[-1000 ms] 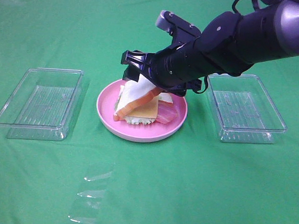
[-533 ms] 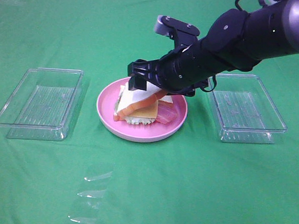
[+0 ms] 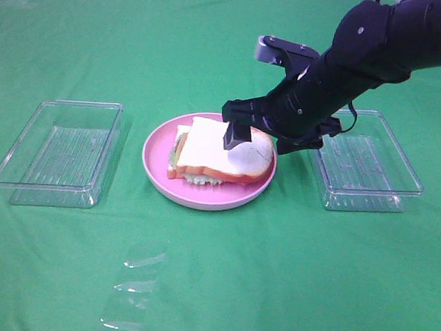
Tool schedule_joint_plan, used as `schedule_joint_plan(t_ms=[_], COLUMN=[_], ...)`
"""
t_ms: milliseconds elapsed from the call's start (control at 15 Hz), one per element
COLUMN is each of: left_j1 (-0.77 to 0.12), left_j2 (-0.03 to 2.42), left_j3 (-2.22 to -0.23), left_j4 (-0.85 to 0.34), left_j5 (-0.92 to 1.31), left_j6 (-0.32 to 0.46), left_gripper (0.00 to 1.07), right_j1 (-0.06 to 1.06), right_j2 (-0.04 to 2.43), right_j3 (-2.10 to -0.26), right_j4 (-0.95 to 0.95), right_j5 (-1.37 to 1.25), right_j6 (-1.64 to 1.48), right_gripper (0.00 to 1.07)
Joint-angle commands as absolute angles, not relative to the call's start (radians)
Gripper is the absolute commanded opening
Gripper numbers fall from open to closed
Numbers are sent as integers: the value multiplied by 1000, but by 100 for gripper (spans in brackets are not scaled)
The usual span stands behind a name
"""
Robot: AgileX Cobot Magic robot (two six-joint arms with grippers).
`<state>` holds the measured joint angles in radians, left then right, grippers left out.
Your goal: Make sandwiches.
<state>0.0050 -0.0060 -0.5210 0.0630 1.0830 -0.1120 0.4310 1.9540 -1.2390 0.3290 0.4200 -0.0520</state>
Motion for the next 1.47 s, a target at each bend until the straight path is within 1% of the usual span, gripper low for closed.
schedule_joint_plan(t_ms=[67,133,267,333,467,667,800,867,933,1133,1200,1267,1333,1467], left_j1=[7,7,7,7,7,7,7,7,7,7,7,7,7,7], left_j2=[-25,-25,-25,-25,-24,-21,-21,-21,-21,-21,-21,-21,-21,-21], left_j3=[-519,-519,-519,-519,-519,-519,-519,-519,-519,-519,-519,-519,-519,-519], left_j4=[57,57,57,57,57,58,58,58,58,58,58,58,58,58], left_j5=[1079,1079,1079,1079,1079,1079,1079,1079,1079,1079,1079,1079,1079,1079], left_j6=[-111,-111,-111,-111,-111,-111,-111,-111,-111,-111,-111,-111,-111,-111], left_gripper=[100,100,100,100,100,100,100,100,100,100,100,100,100,100], right_j1=[423,425,425,425,425,425,425,425,425,425,425,425,422,359], right_j2=[1941,1941,1941,1941,1927,1768,1623,1512,1457,1115,1051,829,695,455], right_j3=[-1337,-1386,-1504,-1525,-1607,-1462,-1320,-1214,-1164,-912,-878,-769,-708,-596], right_j4=[85,12,-30,-34,-71,-70,-62,-61,-59,-56,-56,-60,-87,-90], right_j5=[576,669,919,990,1332,1330,1330,1322,1314,1260,1251,1233,1219,1166], right_j6=[123,158,137,127,72,72,73,86,88,89,89,88,85,74], right_gripper=[85,85,85,85,84,84,84,84,84,84,84,84,84,84])
